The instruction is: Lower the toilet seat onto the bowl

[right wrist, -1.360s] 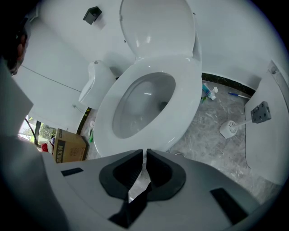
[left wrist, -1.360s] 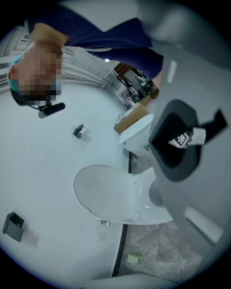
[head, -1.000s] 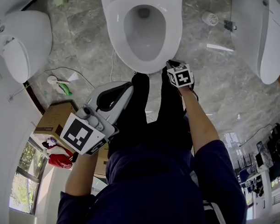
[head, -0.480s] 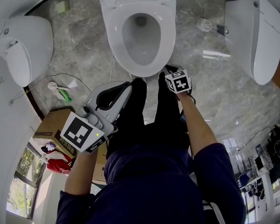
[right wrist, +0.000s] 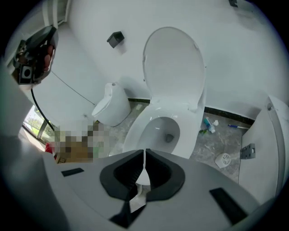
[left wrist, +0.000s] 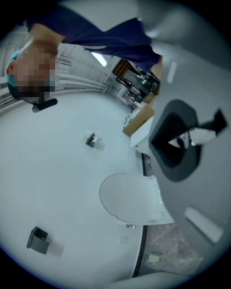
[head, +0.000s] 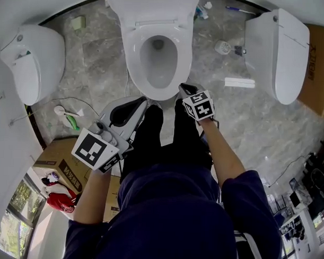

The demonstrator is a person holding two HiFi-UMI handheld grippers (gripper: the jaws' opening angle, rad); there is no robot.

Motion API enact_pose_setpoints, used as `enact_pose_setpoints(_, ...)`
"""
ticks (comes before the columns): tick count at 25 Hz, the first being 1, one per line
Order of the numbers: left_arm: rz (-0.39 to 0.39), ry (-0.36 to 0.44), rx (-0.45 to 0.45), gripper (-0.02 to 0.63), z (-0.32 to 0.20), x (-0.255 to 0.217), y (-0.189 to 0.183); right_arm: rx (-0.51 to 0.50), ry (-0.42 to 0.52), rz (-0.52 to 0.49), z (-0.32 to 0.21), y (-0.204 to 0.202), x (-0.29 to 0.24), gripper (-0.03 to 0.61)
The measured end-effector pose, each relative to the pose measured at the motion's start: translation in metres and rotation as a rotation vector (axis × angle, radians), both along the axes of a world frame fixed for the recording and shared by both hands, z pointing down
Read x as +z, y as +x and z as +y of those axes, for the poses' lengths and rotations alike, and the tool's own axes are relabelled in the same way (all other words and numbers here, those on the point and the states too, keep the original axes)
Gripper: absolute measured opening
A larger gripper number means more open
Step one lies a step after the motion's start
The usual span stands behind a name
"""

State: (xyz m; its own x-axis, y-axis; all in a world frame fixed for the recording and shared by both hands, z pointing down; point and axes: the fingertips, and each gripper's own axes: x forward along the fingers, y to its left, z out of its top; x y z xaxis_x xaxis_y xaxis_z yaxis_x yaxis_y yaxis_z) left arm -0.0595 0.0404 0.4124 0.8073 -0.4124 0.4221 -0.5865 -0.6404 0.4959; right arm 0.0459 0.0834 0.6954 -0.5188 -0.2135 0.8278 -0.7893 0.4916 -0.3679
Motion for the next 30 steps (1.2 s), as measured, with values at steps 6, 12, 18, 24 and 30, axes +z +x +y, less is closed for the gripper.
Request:
enact_pose_setpoints(6, 0.002, 0.066, -0.023, 0.003, -0.008, -0.034, -0.006, -0.013, 0.068, -0.061, -0.014, -0.009, -0.065, 0.012)
enact_pose_setpoints(12, -0.001, 0.142, -0.033, 0.003, -0.018, -0.069, -0.009, 0.002, 0.166, -0.134, -0.043, -0.013, -0.144, 0.009)
enact_pose_setpoints(18, 0.008, 0.236, -0.039, 0.003, -0.030, -0.113, -0.006, -0.025, 0.314, -0.199, -0.069, -0.017, -0.244, 0.008)
enact_pose_setpoints(24, 0.027, 0.327, -0.038, 0.003, -0.035, -0.153, -0.001, -0.062, 0.460, -0.264, -0.083, -0.028, -0.337, 0.008)
enact_pose_setpoints(30, 0.033, 0.393, -0.023, 0.003, -0.035, -0.186, 0.006, -0.081, 0.568, -0.304, -0.083, -0.026, -0.405, 0.008)
